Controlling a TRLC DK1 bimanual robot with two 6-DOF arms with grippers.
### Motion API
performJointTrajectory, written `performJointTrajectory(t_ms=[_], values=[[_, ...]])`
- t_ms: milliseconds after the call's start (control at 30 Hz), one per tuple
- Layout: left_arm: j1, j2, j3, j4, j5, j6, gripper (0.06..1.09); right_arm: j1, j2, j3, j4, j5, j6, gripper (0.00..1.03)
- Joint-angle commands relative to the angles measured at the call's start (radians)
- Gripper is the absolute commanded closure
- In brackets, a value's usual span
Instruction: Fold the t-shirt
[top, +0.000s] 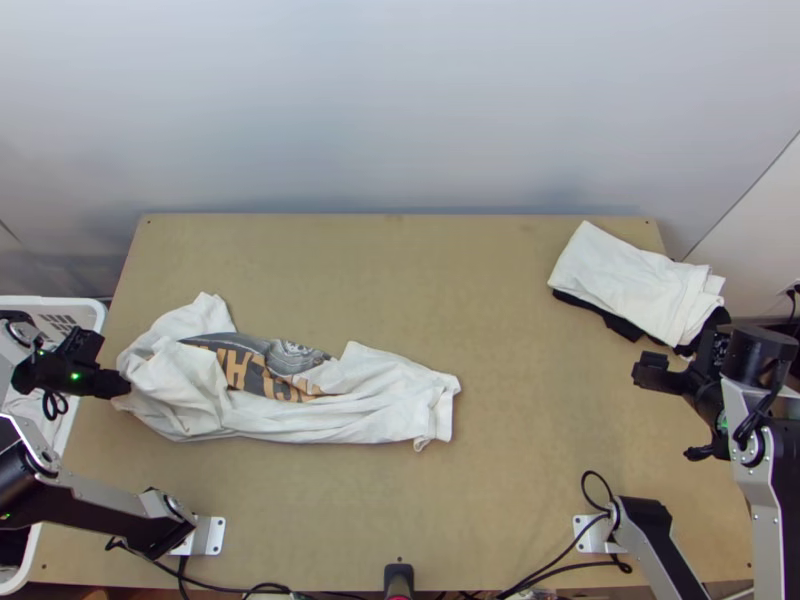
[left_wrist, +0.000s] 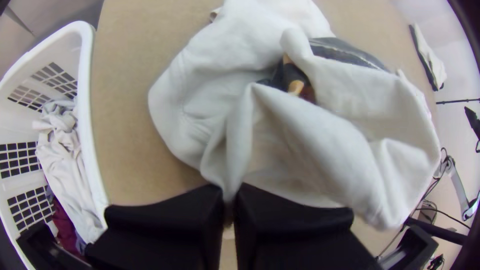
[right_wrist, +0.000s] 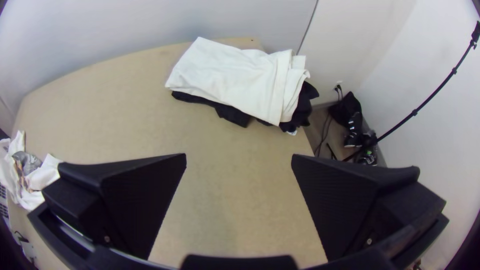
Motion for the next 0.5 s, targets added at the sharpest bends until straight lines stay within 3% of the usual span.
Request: performJointTrajectory(t_ms=[0, 233, 333, 467], values=[[0.023, 0.02, 0.033, -0.029, 0.007, -0.025, 1.04, 0.005, 0.005, 0.002, -0.001, -0.005, 0.001, 0.05], [0.198, 0.204, 0.581, -0.397, 0.146, -0.122, 1.04, 0.026, 0.025, 0.016, -0.001, -0.006, 0.001, 0.05], [0.264, 0.252, 0.852, -0.414, 0.168, -0.211, 1.04, 0.026, 0.03, 0.025, -0.001, -0.008, 0.001, 0.05], [0.264, 0.202, 0.976, -0.419, 0.223, -0.244, 1.04, 0.026, 0.036, 0.025, -0.001, -0.014, 0.003, 0.05]])
